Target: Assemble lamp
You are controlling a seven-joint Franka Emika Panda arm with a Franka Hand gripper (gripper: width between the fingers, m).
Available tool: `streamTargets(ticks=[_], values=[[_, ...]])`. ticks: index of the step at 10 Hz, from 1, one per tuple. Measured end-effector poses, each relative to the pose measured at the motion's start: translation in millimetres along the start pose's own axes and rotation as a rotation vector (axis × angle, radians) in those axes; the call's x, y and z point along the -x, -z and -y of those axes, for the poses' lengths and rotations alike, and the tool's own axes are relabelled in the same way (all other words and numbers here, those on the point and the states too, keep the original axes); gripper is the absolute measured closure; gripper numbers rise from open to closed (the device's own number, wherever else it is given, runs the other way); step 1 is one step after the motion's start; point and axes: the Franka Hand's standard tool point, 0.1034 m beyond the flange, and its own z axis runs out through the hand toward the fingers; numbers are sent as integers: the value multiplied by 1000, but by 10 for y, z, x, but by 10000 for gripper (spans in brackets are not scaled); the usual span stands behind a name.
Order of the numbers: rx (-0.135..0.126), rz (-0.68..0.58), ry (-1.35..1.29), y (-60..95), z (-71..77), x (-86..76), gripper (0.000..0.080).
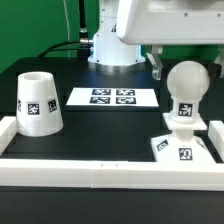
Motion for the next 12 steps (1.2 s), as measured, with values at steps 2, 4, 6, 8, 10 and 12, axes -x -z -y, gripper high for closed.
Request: streamTargets(ticks=[2, 4, 6, 8, 10, 12], values=[[-1, 1, -3, -14, 20, -8, 100], [-1, 2, -3, -16, 20, -7, 100], [-7, -6, 22, 101, 21, 1, 100], [-31, -12, 85, 412, -84, 273, 100], [-45, -17, 174, 502, -411, 663, 100], [-50, -8, 137, 432, -623, 898, 100]])
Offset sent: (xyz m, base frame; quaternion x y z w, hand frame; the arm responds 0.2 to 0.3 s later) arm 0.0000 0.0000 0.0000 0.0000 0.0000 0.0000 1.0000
